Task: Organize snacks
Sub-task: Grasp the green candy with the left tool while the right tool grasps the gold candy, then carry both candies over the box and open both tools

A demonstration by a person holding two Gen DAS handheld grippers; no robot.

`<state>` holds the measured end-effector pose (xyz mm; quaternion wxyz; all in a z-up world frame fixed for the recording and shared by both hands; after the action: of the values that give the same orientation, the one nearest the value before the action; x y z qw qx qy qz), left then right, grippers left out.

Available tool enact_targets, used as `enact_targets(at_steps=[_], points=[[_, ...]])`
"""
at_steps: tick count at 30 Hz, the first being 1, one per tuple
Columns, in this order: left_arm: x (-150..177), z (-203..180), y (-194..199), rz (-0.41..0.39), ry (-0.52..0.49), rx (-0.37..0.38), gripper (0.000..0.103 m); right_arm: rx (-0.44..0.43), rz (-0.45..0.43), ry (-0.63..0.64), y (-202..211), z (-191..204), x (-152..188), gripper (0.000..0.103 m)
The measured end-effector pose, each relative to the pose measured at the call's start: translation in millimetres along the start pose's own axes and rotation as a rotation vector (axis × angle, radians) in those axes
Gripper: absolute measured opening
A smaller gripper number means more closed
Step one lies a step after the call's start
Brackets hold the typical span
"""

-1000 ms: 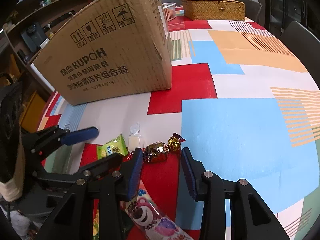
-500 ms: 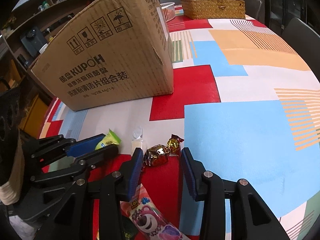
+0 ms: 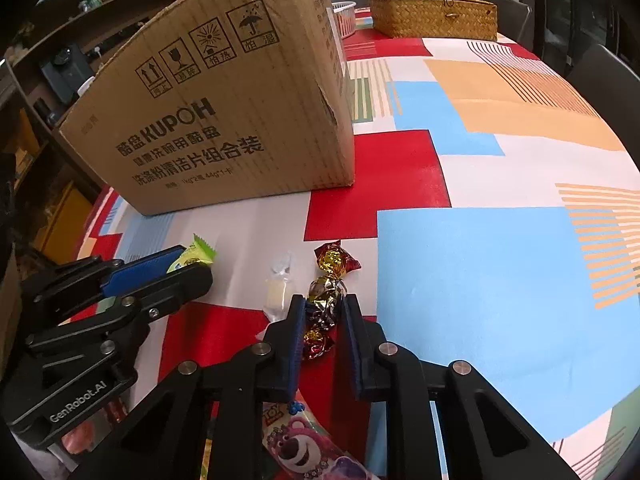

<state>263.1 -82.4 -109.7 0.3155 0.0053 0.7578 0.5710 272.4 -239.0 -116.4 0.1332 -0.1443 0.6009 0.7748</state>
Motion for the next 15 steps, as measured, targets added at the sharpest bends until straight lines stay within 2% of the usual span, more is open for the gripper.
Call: enact_targets(at_steps=[15], points=[[2, -7, 38, -0.084, 0.013, -0.006, 0.021, 0.003, -0.093, 0.034, 35, 14, 0, 0.017]])
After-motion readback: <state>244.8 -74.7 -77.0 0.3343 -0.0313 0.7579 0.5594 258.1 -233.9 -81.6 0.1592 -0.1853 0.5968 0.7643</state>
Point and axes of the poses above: each gripper's, at about its wrist camera, not at the fingertips, and y roughly against the way its jaws point, z to its left, x to its underside, the point moved 1 cm from there along -y, roughly the way its jaws point, and after that the axes turned 8 degrees about z, right-handed, at the moved point
